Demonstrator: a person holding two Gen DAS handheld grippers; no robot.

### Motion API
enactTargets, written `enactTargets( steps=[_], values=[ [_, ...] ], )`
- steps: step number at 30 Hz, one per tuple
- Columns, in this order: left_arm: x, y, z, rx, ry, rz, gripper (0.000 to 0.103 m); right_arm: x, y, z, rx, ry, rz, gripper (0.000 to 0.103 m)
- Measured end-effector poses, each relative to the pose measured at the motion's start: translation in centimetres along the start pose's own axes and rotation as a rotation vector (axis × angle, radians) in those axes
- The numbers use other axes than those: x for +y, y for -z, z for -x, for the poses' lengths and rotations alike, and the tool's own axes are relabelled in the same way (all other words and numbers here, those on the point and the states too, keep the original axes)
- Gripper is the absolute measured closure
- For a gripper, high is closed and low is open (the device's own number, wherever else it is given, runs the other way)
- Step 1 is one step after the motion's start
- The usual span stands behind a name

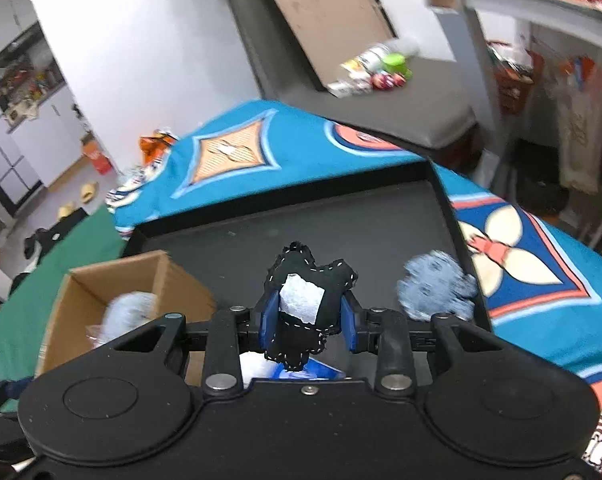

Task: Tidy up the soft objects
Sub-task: 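Carry the black cloth patch with the right tool over the box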

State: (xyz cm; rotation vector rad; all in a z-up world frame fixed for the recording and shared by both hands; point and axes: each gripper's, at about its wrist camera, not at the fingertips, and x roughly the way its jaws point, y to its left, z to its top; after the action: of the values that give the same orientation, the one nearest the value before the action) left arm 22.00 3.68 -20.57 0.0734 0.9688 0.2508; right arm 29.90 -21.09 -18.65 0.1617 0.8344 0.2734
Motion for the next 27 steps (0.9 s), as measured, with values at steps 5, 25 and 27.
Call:
enactTargets(
  steps=[5, 25, 27],
  values=[
    [0.7, 0.7, 0.4, -0.017, 0.033, 0.019, 0.038, 2.7, -0.4, 0.6, -0.014, -0.058, 0.038, 0.070],
    [2.7, 2.2, -0.3, -0.008, 0.123, 0.074, 0.085, 10.3, 0.3, 0.6, 0.034, -0.209, 0.119, 0.068],
    [2.8, 2.3, -0.5, -0.005, 0.125, 0.080, 0.090, 11.2, 0.4, 0.7, 0.043, -0.237, 0.131, 0.068]
  ],
)
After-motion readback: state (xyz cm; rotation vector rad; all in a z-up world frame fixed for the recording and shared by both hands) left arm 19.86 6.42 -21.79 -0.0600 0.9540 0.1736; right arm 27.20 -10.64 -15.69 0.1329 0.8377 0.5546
